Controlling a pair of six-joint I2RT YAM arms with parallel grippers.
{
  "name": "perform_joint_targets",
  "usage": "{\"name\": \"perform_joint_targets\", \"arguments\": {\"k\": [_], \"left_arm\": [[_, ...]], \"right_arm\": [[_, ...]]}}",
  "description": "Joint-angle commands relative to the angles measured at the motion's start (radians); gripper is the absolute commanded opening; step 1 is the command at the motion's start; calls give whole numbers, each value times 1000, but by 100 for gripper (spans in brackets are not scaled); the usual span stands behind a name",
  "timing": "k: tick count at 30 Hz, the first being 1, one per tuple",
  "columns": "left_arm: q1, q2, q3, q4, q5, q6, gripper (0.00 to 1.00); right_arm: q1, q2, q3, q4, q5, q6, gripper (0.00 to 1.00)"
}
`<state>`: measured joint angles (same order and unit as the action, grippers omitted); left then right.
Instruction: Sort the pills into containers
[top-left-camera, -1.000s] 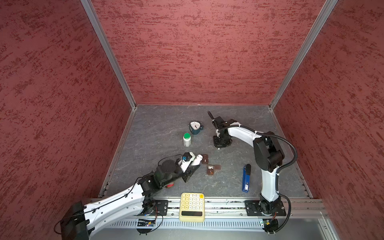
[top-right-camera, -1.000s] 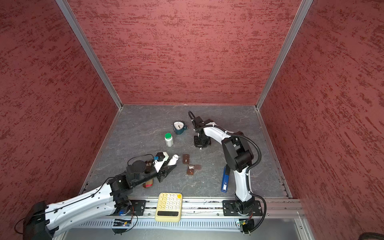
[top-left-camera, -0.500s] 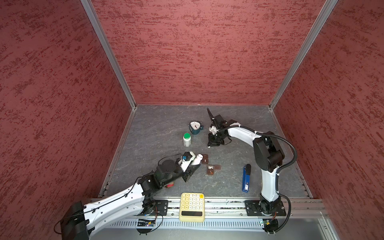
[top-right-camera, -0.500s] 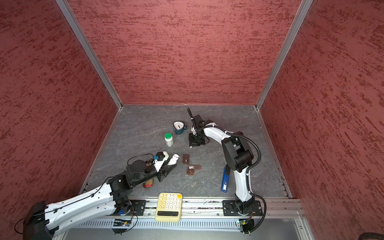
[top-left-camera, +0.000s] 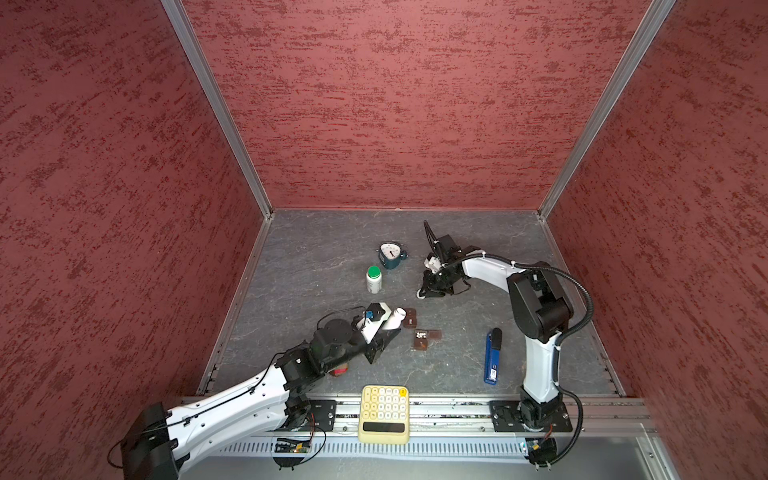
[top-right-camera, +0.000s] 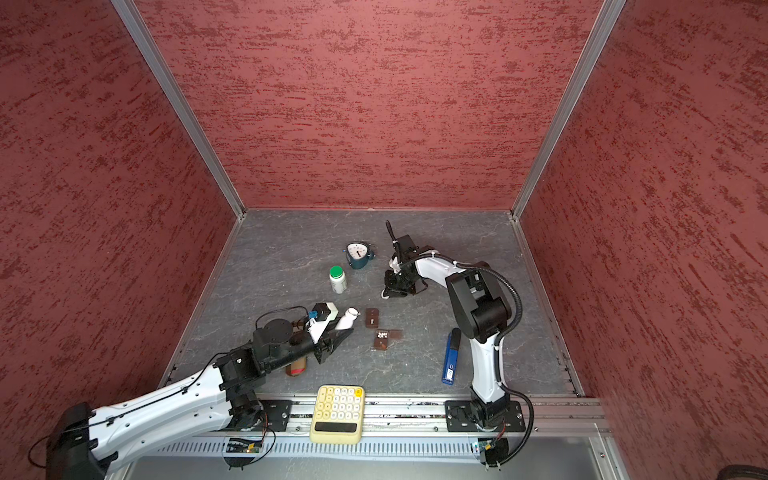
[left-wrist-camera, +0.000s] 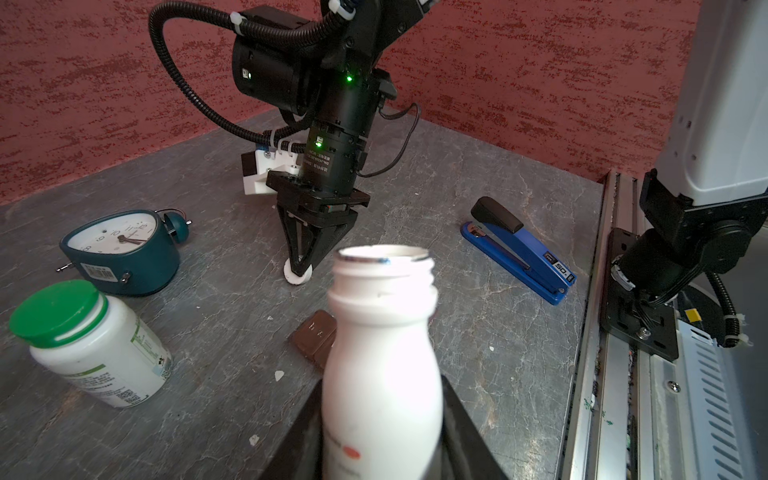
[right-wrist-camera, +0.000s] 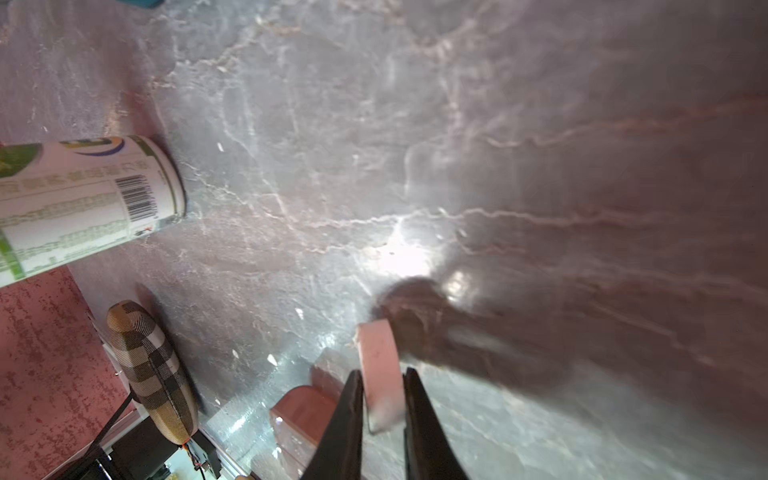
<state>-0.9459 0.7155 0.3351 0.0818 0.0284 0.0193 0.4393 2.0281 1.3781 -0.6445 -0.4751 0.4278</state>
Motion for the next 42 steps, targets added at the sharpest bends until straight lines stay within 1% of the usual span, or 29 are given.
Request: {"name": "perform_joint_targets", "arguments": {"k": [1,4,8,11,15,21,25,29,34,38,42], "left_arm": [[6,2,28,3,15,9,0],[7,4,28,5,16,10,0],[6,5,25,9,15,9,0],[7,6,21,14,14,10,0],[7,9,2,49,12,9,0],[9,29,-40,144,4,8,0],[12,23,-53,162,5,7,0],[14,-8,-65,151,2,4,0],[14,-50,-74,125,-5,-2,0],[14,-69,-78,111,-10,-4,0],[14,-71,-77,107,-9,-4,0]], "right_arm": [[-12,-11,-35,-4,53,-18,23],[-17,-18,-44,-4,59,-19,27],[-19,-41,-47,-25,89,-24,38],[-18,-74,-39,-56,145,-29,48],[-8,-114,-13,-111,237,-26,53],[64,-90,98,-202,346,-28,54],[102,-42,170,-253,405,-24,54],[136,15,237,-289,435,-23,57],[157,78,294,-324,468,-19,58],[162,102,303,-326,480,-12,58],[171,124,307,-327,474,-12,55]]}}
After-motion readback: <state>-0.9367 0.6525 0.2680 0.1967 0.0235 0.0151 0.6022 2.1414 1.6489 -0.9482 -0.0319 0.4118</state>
